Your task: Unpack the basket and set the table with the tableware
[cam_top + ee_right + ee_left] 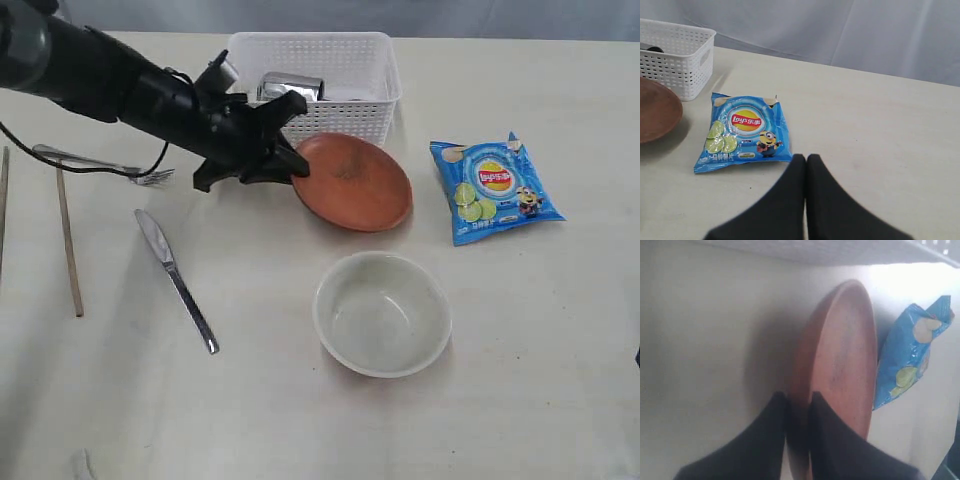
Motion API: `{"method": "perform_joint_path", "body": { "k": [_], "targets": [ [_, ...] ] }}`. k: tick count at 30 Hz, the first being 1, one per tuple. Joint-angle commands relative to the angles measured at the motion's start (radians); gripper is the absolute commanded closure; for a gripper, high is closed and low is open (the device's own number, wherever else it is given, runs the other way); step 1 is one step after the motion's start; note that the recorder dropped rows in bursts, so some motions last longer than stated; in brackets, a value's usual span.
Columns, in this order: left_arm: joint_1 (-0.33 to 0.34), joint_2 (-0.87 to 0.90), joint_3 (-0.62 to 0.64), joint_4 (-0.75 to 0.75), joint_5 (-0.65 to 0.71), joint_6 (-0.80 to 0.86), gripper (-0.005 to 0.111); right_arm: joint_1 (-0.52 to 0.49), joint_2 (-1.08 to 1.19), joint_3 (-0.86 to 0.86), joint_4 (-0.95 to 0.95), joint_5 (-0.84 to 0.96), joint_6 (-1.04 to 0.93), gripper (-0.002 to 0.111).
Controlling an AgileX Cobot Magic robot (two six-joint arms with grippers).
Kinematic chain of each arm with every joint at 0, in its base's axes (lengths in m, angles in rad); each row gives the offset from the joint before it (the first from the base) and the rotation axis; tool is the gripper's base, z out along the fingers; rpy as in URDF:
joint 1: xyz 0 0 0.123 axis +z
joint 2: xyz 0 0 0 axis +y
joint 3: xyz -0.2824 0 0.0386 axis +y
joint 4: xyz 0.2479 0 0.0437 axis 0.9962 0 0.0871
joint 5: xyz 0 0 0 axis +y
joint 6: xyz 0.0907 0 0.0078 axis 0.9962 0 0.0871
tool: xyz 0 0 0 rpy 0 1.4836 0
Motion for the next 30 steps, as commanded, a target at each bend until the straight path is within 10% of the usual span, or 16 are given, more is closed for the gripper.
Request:
{"method": "perform_joint_path", "body": {
  "k": [1,5,15,23,30],
  "targets": [
    [-0.031,0.008,-0.019,-0.021,-0.058,-0.027,0.090,0.000,-0.004,0.004,-0.006,-0.003,0.001,0.109],
    [-0.014,0.004,-0.019,0.014,-0.020,-0.023,0.060,0.000,-0.004,0.004,-0.006,-0.003,0.001,0.109],
    [-0.105,-0.228,-0.043,0.417,-0.122,-0.086,0.060,0.000,-0.004,0.004,-0.006,-0.003,0.001,0.109],
    [-0.100,-0.492,-0.011,0.830,-0.203,-0.286,0.105,0.000,-0.004,0.004,-0.006,-0.003,0.001,0.109],
    [-0.101,-0.904,0.250,0.886,-0.526,-0.295,0.107,0.000,-0.004,0.004,-0.006,-0.003,0.001,0.109]
  ]
}}
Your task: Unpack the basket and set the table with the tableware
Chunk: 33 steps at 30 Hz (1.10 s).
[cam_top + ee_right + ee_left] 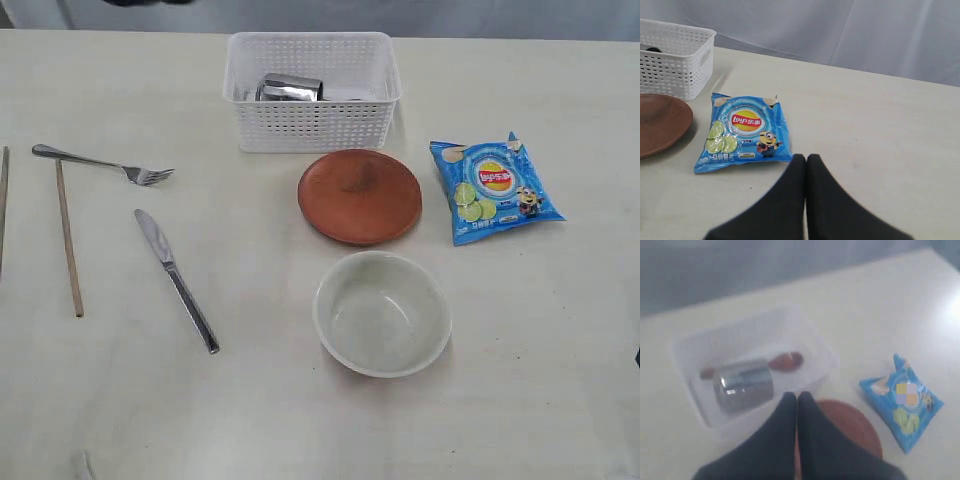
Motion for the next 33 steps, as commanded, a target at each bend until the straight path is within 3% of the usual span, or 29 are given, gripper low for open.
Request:
{"method": "perform_joint_path", "body": {
  "k": [1,7,12,18,23,26,31,33],
  "targets": [
    [0.002,-0.273,0.194,0.019,-0.243,-0.012,0.107,0.000,-0.004,0.004,-0.006,-0.003,0.001,0.109],
    [0.002,-0.642,0.479,0.019,-0.548,0.061,0.107,0.000,-0.004,0.004,-0.006,-0.003,0.001,0.109],
    [0.002,-0.853,0.627,0.019,-0.620,0.088,0.107,0.000,-0.004,0.004,-0.006,-0.003,0.001,0.109],
    [0.002,-1.004,0.699,0.014,-0.555,0.107,0.107,0.000,-0.004,0.004,-0.006,-0.003,0.001,0.109],
    [0.030,-1.012,0.667,-0.068,-0.312,0.102,0.107,0.000,-0.004,0.004,-0.006,-0.003,0.001,0.109],
    [0.154,-0.880,0.634,-0.053,-0.163,0.080,0.107,0.000,-0.004,0.004,-0.006,-0.003,0.001,0.109],
    [0.501,-0.602,0.522,0.063,0.076,-0.011,0.107,0.000,-0.004,0.004,-0.006,-0.003,0.001,0.109],
    [0.589,-0.484,0.477,0.053,0.131,-0.105,0.107,0.000,-0.004,0.004,-0.006,-0.003,0.001,0.109]
  ]
}}
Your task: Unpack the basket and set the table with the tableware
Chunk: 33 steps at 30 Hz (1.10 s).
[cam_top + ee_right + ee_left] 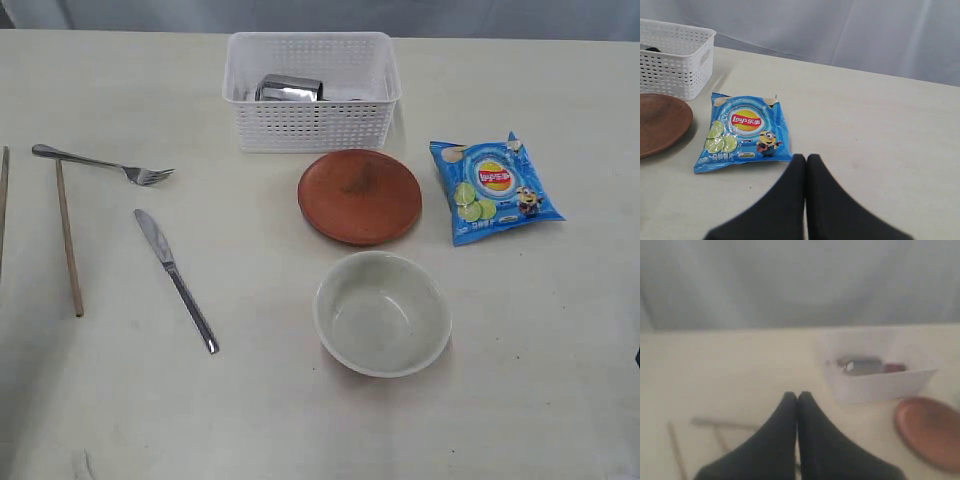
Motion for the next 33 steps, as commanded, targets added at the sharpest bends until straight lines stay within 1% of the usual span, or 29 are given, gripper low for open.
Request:
{"method": "perform_joint_path", "body": {
  "k": [1,3,4,8,11,13,14,16,18,19,20,22,26,31,33],
  "targets": [
    [0.198,0.237,-0.086,0.028,0.131,-0.135,0.107,0.000,-0.004,0.004,-0.006,-0.003,0.001,0.109],
    [0.220,0.337,-0.089,0.046,0.089,-0.125,0.107,0.000,-0.004,0.004,-0.006,-0.003,0.001,0.109],
    [0.226,0.395,-0.084,0.082,0.066,-0.130,0.107,0.000,-0.004,0.004,-0.006,-0.003,0.001,0.109],
    [0.229,0.592,-0.084,0.150,0.046,-0.267,0.107,0.000,-0.004,0.004,-0.006,-0.003,0.001,0.109],
    [0.238,0.689,-0.113,0.164,0.048,-0.302,0.105,0.000,-0.004,0.004,-0.006,-0.003,0.001,0.109],
    [0.243,0.754,-0.138,0.217,0.074,-0.318,0.098,0.000,-0.004,0.004,-0.006,-0.003,0.001,0.109],
    [0.246,0.787,-0.156,0.264,0.094,-0.358,0.093,0.000,-0.004,0.004,-0.006,-0.003,0.001,0.109],
    [0.250,0.844,-0.191,0.340,0.118,-0.415,0.078,0.000,-0.004,0.004,-0.006,-0.003,0.001,0.109],
    [0.250,0.903,-0.227,0.390,0.141,-0.424,0.063,0.000,-0.004,0.004,-0.006,-0.003,0.001,0.109],
    [0.250,0.924,-0.241,0.402,0.149,-0.432,0.059,0.000,-0.004,0.004,-0.006,-0.003,0.001,0.109],
    [0.250,0.950,-0.252,0.407,0.153,-0.435,0.058,0.000,-0.004,0.004,-0.006,-0.003,0.001,0.109],
    [0.250,0.992,-0.257,0.408,0.142,-0.433,0.060,0.000,-0.004,0.004,-0.006,-0.003,0.001,0.109],
    [0.249,1.057,-0.257,0.408,0.107,-0.430,0.068,0.000,-0.004,0.004,-0.006,-0.003,0.001,0.109],
    [0.249,1.091,-0.257,0.403,0.086,-0.415,0.075,0.000,-0.004,0.004,-0.006,-0.003,0.001,0.109],
    [0.249,1.091,-0.257,0.403,0.088,-0.413,0.085,0.000,-0.004,0.004,-0.006,-0.003,0.001,0.109]
  ]
}}
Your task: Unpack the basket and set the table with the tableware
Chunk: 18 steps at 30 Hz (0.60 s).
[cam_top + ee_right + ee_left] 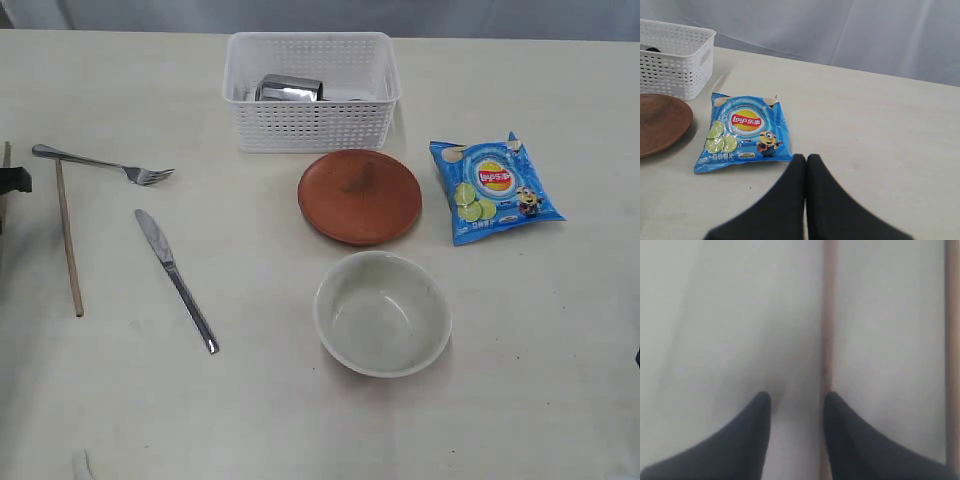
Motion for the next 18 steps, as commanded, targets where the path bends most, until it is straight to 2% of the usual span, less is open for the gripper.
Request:
{"method": "perform_joint_path", "body": {
  "k": [1,3,10,13,15,18],
  "targets": [
    [0.001,0.024,0.003,0.002,0.003,0.008,0.090,0.000,-0.004,0.004,-0.006,-0.003,0.001,0.109],
    [0.001,0.024,0.003,0.002,0.019,0.014,0.107,0.000,-0.004,0.004,-0.006,-0.003,0.001,0.109],
    [0.001,0.024,0.003,-0.024,0.084,0.018,0.107,0.000,-0.004,0.004,-0.006,-0.003,0.001,0.109],
    [0.001,0.013,0.003,-0.085,0.096,0.061,0.107,0.000,-0.004,0.004,-0.006,-0.003,0.001,0.109],
    [0.001,-0.005,0.003,-0.140,0.085,0.087,0.104,0.000,-0.004,0.004,-0.006,-0.003,0.001,0.109],
    [0.001,-0.054,0.003,-0.183,0.078,0.126,0.087,0.000,-0.004,0.004,-0.006,-0.003,0.001,0.109]
  ]
}}
